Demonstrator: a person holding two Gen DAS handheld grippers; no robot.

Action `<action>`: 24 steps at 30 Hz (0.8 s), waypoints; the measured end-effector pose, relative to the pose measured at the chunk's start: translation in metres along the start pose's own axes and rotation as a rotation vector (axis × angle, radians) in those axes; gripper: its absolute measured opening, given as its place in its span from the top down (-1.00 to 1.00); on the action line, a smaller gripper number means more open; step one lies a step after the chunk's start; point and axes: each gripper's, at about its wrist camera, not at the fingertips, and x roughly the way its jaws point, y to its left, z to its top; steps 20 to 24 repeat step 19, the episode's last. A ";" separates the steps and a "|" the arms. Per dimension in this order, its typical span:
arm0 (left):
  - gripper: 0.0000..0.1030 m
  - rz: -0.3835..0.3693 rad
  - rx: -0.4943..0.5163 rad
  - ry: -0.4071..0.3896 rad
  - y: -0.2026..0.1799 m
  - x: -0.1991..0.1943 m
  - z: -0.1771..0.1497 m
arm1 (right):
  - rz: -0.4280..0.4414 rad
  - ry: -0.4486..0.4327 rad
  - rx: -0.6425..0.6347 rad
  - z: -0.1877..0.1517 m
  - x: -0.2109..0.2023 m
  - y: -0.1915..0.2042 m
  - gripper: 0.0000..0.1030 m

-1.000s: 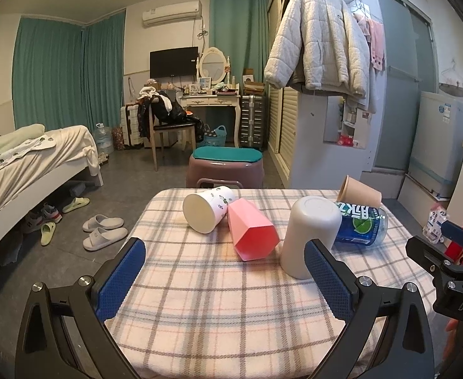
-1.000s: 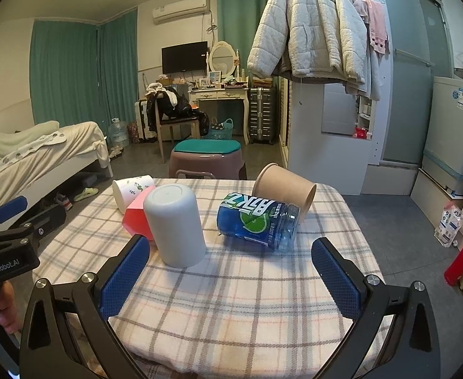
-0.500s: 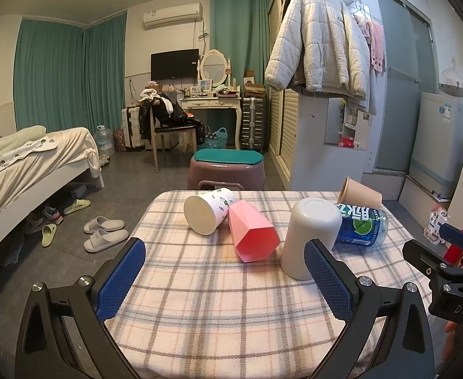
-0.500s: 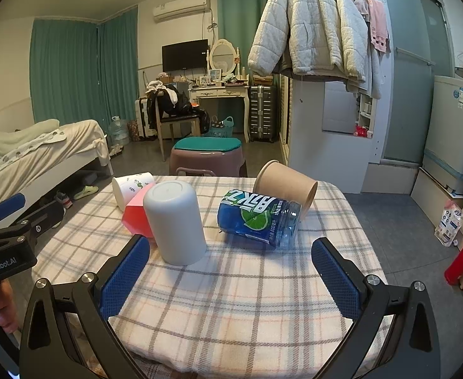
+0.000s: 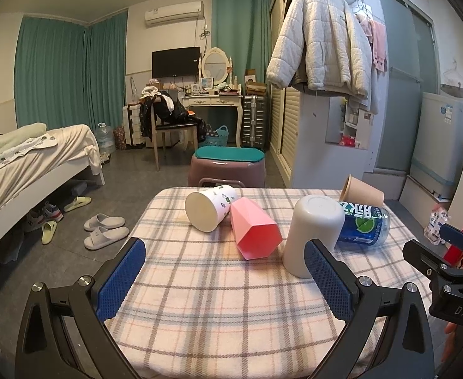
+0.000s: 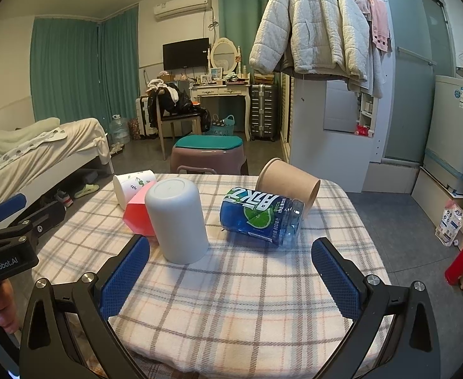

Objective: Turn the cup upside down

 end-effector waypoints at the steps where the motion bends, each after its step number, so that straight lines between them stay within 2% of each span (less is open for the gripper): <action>1: -1.00 0.001 0.000 0.001 0.001 0.000 0.000 | 0.000 0.002 -0.001 0.000 0.001 0.001 -1.00; 24: -1.00 0.007 0.015 -0.003 0.001 0.002 -0.005 | 0.002 0.013 -0.007 0.000 0.006 0.005 -1.00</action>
